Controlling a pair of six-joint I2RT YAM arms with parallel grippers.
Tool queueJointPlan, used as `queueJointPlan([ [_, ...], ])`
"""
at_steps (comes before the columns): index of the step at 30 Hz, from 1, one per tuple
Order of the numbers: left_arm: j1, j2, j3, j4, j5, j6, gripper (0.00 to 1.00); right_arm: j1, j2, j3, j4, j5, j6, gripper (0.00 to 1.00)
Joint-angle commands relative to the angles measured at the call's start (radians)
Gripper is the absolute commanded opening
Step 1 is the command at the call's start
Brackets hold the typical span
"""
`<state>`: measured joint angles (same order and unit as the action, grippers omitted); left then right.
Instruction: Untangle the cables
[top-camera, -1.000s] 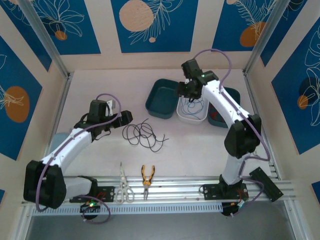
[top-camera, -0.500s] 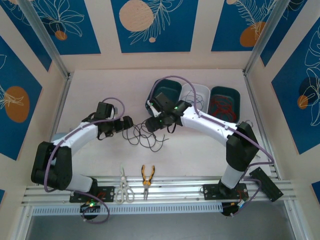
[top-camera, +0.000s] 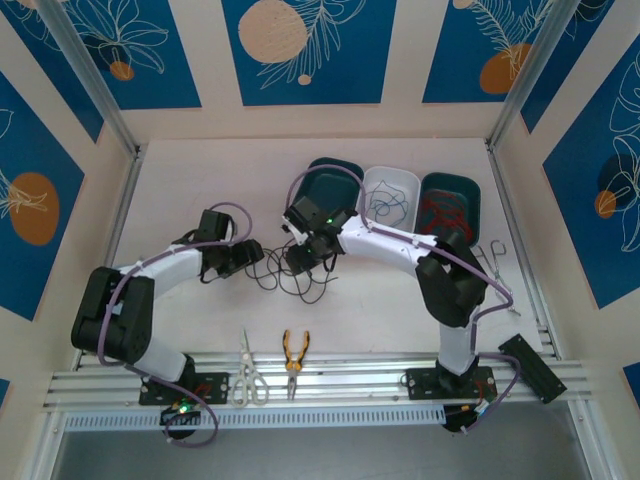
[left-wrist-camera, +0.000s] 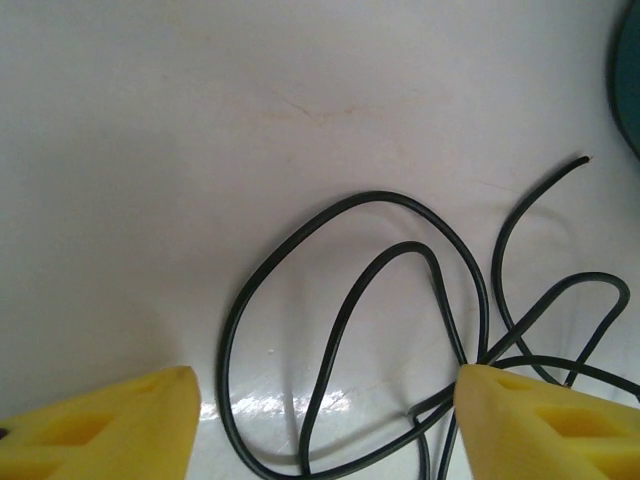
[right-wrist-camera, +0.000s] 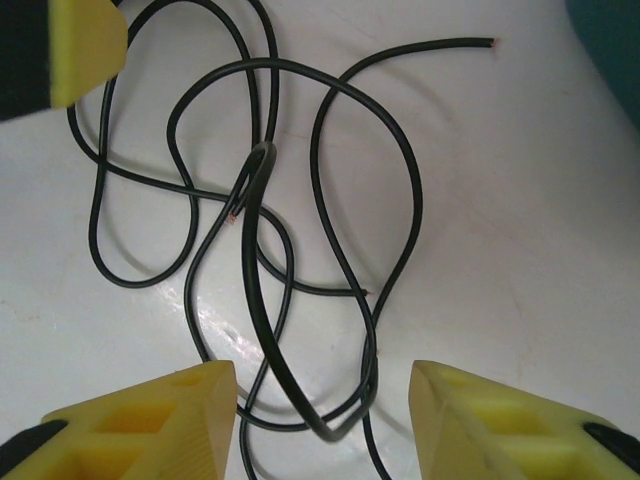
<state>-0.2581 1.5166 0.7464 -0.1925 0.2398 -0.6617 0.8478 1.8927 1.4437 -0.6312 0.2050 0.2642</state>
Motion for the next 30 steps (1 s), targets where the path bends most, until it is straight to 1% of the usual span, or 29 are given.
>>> queueJointPlan([
  [1,-0.015,0.030,-0.016,0.046,0.036,-0.017,0.63,0.002,0.027,0.046,0.021,-0.033,0.009,0.45],
  [6,-0.026,0.080,-0.016,0.088,0.048,-0.020,0.52,0.002,0.034,0.060,0.030,-0.049,0.018,0.36],
  [11,-0.033,0.119,-0.018,0.124,0.046,-0.040,0.28,0.002,0.004,0.062,0.029,-0.044,0.019,0.19],
  [13,-0.033,0.119,-0.021,0.126,0.034,-0.044,0.22,0.001,-0.018,0.060,0.025,-0.038,0.023,0.10],
  [16,-0.032,0.112,-0.025,0.120,0.009,-0.045,0.12,0.001,-0.063,0.055,0.020,-0.022,0.033,0.02],
  [18,-0.033,0.106,-0.028,0.120,-0.003,-0.046,0.08,0.002,-0.099,0.049,0.020,-0.011,0.038,0.00],
  [23,-0.032,0.108,-0.033,0.129,-0.008,-0.055,0.01,0.005,-0.188,0.056,0.008,-0.003,0.041,0.00],
  [30,-0.032,0.106,-0.041,0.139,-0.014,-0.068,0.00,0.007,-0.321,0.061,0.029,0.010,0.051,0.00],
])
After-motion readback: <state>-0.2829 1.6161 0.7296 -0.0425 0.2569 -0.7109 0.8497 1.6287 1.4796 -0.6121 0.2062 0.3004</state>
